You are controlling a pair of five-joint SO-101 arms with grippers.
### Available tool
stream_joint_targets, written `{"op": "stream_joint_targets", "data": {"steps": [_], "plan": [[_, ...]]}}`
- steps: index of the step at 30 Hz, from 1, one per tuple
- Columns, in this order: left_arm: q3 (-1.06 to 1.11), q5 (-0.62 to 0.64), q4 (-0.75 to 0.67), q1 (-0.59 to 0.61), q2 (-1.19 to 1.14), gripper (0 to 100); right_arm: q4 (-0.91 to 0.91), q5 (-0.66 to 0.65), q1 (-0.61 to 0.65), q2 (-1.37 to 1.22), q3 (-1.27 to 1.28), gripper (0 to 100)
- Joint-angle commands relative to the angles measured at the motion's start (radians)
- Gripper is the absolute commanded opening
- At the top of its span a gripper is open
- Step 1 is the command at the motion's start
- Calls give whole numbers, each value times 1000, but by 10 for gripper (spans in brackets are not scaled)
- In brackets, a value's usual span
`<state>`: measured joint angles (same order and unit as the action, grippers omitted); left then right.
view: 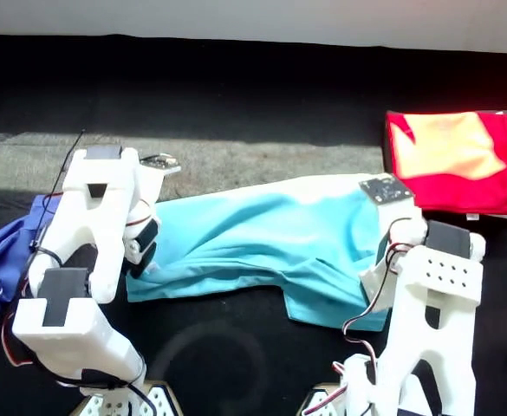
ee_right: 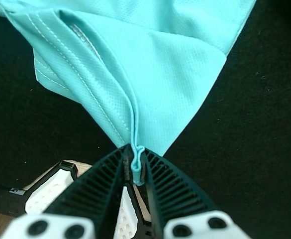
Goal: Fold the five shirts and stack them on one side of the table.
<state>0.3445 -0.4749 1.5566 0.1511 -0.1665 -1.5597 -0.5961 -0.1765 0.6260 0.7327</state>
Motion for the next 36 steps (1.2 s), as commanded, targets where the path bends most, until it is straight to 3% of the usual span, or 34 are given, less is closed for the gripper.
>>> {"op": "stream_joint_targets", "data": {"steps": [1,10,16,23,27,29,36], "plan": [[7,-8,-35,13,48,9,-5,-17,-24,30,-21,5],[-51,-6,-28,25,58,56,-16,-11,94,30,-2,12],[-211,-8,66,58,56,192,-76,-11,182,31,-15,155],[-464,-2,110,84,47,184,-113,-11,202,142,-160,161],[-435,80,41,16,16,0,-41,29,200,145,-219,91],[-423,109,-6,-27,-42,23,45,89,200,91,-219,0],[-484,155,-109,-42,-332,9,288,195,220,-289,-229,6]]}}
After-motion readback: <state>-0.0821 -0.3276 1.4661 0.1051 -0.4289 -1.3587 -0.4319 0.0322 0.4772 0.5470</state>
